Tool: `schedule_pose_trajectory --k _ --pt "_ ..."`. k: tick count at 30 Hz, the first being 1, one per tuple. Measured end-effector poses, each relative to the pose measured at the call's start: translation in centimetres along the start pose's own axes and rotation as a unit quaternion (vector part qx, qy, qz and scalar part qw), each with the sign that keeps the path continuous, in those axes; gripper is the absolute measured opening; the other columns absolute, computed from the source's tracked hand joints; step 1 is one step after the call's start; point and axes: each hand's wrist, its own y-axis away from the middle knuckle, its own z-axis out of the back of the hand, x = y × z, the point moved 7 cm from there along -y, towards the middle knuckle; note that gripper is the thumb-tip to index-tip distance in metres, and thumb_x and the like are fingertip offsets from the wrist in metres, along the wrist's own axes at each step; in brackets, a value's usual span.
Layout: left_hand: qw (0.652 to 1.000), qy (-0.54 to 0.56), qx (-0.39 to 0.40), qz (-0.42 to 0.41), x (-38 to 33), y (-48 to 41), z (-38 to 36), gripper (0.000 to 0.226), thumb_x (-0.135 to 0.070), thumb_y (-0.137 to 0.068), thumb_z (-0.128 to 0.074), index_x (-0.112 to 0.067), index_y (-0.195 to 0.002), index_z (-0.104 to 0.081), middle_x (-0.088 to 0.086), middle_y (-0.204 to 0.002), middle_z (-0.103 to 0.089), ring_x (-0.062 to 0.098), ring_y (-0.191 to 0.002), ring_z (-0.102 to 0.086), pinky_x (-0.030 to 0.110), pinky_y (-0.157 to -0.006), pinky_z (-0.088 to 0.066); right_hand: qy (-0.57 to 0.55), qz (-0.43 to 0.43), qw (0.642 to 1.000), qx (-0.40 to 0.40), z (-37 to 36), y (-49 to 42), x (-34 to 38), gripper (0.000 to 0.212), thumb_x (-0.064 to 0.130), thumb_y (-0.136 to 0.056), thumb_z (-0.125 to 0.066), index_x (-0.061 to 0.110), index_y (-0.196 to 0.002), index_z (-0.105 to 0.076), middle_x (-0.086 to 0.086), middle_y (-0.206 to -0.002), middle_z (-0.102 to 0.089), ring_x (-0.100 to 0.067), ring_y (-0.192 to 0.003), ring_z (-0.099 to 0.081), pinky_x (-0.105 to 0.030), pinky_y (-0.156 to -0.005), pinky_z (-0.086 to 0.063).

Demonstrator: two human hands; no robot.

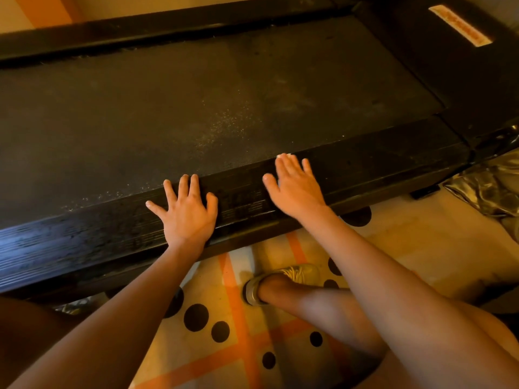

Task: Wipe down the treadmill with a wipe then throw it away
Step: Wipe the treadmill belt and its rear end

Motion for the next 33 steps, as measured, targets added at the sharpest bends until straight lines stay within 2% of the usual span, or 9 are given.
schedule_pose_trajectory --k 3,8,10,14,16,20,22,28,33 --pt "1.0 0.003 0.0 0.0 0.0 0.0 0.0 0.064 -0.053 -0.105 -0.028 -0.024 -0.162 -0.022 0.002 -0.169 -0.02 0.035 -0.157 -0.001 0.077 -0.114 0.001 0.004 -0.057 0.998 0.006 0.1 -0.1 -0.8 0.075 0.059 -0.106 -0.011 0.011 -0.164 -0.006 -0.009 -0.172 -0.002 -0.024 -0.159 0.004 -0.045 -0.128 0.005" --pt "1.0 0.001 -0.003 0.006 0.0 0.1 0.0 0.064 -0.054 -0.105 -0.028 -0.024 -0.162 -0.022 0.002 -0.169 -0.02 0.034 -0.157 -0.001 0.077 -0.114 0.001 -0.02 0.098 0.994 0.034 -2.0 4.7 7.0 0.074 0.058 -0.107 -0.017 0.011 -0.164 -0.006 -0.006 -0.172 0.001 -0.021 -0.158 0.008 -0.043 -0.128 0.005" --pt "1.0 -0.001 -0.002 0.006 0.1 0.0 0.0 0.065 -0.054 -0.105 -0.028 -0.024 -0.162 -0.022 0.001 -0.169 -0.02 0.034 -0.157 -0.001 0.076 -0.114 0.001 -0.012 0.113 0.993 0.026 -2.2 4.9 6.7 0.072 0.056 -0.108 -0.017 0.014 -0.164 -0.006 -0.004 -0.173 0.0 -0.018 -0.158 0.007 -0.041 -0.128 0.006" --pt "1.0 0.002 0.0 0.0 0.0 -0.1 -0.1 0.064 -0.054 -0.105 -0.026 -0.024 -0.162 -0.022 0.001 -0.169 -0.021 0.035 -0.157 -0.001 0.077 -0.114 0.001 -0.014 0.011 1.0 -0.002 -0.8 2.1 1.3 0.071 0.056 -0.108 -0.015 0.013 -0.164 -0.008 -0.005 -0.173 -0.002 -0.019 -0.158 0.005 -0.042 -0.127 0.006" --pt "1.0 0.003 -0.003 0.001 0.0 -0.1 -0.1 0.064 -0.054 -0.105 -0.027 -0.024 -0.161 -0.023 0.002 -0.169 -0.021 0.035 -0.157 -0.001 0.077 -0.114 0.001 0.002 -0.002 1.0 0.001 -1.0 2.4 1.6 0.075 0.058 -0.107 -0.016 0.012 -0.164 -0.004 -0.007 -0.172 0.001 -0.022 -0.158 0.008 -0.044 -0.128 0.004" --pt "1.0 0.005 -0.001 0.002 0.1 0.1 0.0 0.064 -0.053 -0.105 -0.028 -0.023 -0.162 -0.022 0.002 -0.169 -0.02 0.035 -0.157 -0.001 0.077 -0.114 0.0 -0.005 0.138 0.99 0.035 -3.5 7.8 8.4 0.076 0.059 -0.106 -0.019 0.012 -0.164 -0.002 -0.007 -0.172 0.005 -0.021 -0.158 0.013 -0.044 -0.129 0.003" --pt "1.0 0.003 0.0 0.004 0.0 0.1 0.1 0.064 -0.053 -0.105 -0.027 -0.024 -0.162 -0.022 0.002 -0.169 -0.02 0.035 -0.157 -0.001 0.077 -0.115 -0.001 -0.002 0.16 0.987 0.03 -3.7 8.3 8.5 0.074 0.058 -0.107 -0.02 0.014 -0.164 -0.005 -0.004 -0.173 0.002 -0.018 -0.158 0.011 -0.042 -0.129 0.004" --pt "1.0 0.007 0.003 -0.002 -0.1 0.1 0.1 0.064 -0.053 -0.105 -0.027 -0.023 -0.162 -0.022 0.001 -0.169 -0.02 0.035 -0.157 -0.001 0.077 -0.115 0.0 0.04 0.023 0.999 0.007 -1.6 4.4 1.5 0.076 0.059 -0.107 -0.016 0.012 -0.164 -0.001 -0.007 -0.172 0.004 -0.022 -0.158 0.009 -0.042 -0.129 0.004" --pt "1.0 0.005 0.003 0.003 0.0 0.2 0.2 0.064 -0.054 -0.105 -0.027 -0.024 -0.162 -0.021 0.001 -0.17 -0.019 0.034 -0.157 0.0 0.077 -0.116 -0.001 0.04 0.153 0.986 0.044 -3.8 8.9 6.3 0.078 0.06 -0.107 -0.019 0.012 -0.163 0.003 -0.006 -0.171 0.011 -0.02 -0.157 0.017 -0.044 -0.129 0.001"
